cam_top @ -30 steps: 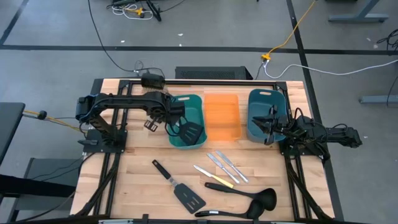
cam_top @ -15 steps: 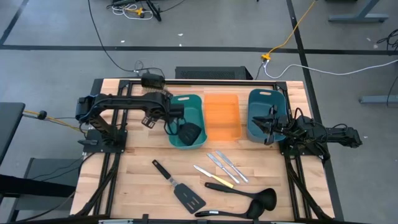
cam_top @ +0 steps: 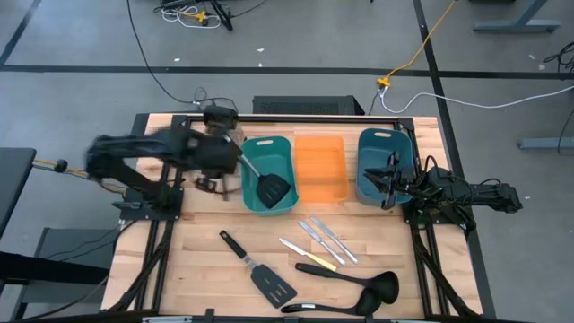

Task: Pick & Place Kitchen Items
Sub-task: Put the yellow table knife into the orange bin

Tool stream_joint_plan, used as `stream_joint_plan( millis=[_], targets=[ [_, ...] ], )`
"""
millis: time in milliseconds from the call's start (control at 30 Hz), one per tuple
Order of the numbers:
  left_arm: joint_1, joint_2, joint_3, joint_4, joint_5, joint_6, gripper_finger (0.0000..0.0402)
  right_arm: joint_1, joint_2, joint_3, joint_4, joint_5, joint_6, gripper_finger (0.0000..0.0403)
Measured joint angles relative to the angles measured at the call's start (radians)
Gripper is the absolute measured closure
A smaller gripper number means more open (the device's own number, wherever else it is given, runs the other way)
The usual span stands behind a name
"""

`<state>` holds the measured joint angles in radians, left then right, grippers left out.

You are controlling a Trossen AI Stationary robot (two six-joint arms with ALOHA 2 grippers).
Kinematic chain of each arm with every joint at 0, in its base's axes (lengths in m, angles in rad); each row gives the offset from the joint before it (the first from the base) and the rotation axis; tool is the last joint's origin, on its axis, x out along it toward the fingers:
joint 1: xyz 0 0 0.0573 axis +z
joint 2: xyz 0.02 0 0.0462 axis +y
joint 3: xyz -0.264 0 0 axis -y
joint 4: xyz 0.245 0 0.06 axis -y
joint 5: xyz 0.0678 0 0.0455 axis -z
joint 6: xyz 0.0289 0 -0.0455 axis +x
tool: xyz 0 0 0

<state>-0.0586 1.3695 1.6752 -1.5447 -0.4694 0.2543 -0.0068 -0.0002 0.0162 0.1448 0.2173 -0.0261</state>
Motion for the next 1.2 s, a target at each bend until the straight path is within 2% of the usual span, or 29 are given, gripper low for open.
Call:
stream_joint_plan(
  millis=[67,167,267,400,500,567,733,900,967,1200],
  targets=[
    [0.006,-0.12,-0.042,0.133,0.118,-0.039,0.0248,0.0,0.0,0.0,0.002,0.0,0.0,0.0334],
    [0.045,-0.336,-0.208,0.486,0.269,-0.076,0.0315,0.0,0.0,0.0,0.004,0.0,0.0,0.0334],
    [0.098,-0.51,-0.406,0.833,0.297,-0.157,0.0384,0.0,0.0,0.0,0.011,-0.002,-0.001,0.0334],
    [0.142,-0.658,-0.651,1.096,0.318,-0.234,0.0394,0.0,0.0,0.0,0.024,-0.036,0.001,0.0334],
    [0.137,-0.735,-0.845,1.303,0.381,-0.249,0.0397,0.0,0.0,0.0,0.035,-0.052,0.011,0.0334],
    [0.126,-0.787,-0.963,1.407,0.379,-0.269,0.0397,0.0,0.0,0.0,0.036,-0.052,0.014,0.0334],
    [0.099,-0.962,-1.187,1.523,0.244,-0.251,0.0399,0.0,0.0,0.0,0.035,-0.052,0.018,0.0334],
    [0.06,-1.091,-1.324,1.621,0.27,-0.236,0.04,0.0,0.0,0.0,0.032,-0.052,0.018,0.0334],
    [0.046,-1.126,-1.375,1.628,0.245,-0.222,0.04,0.0,0.0,0.0,0.031,-0.052,0.018,0.0334],
    [0.025,-1.18,-1.502,1.674,0.246,-0.207,0.04,0.0,0.0,0.0,0.023,-0.052,0.025,0.0334]
  ],
)
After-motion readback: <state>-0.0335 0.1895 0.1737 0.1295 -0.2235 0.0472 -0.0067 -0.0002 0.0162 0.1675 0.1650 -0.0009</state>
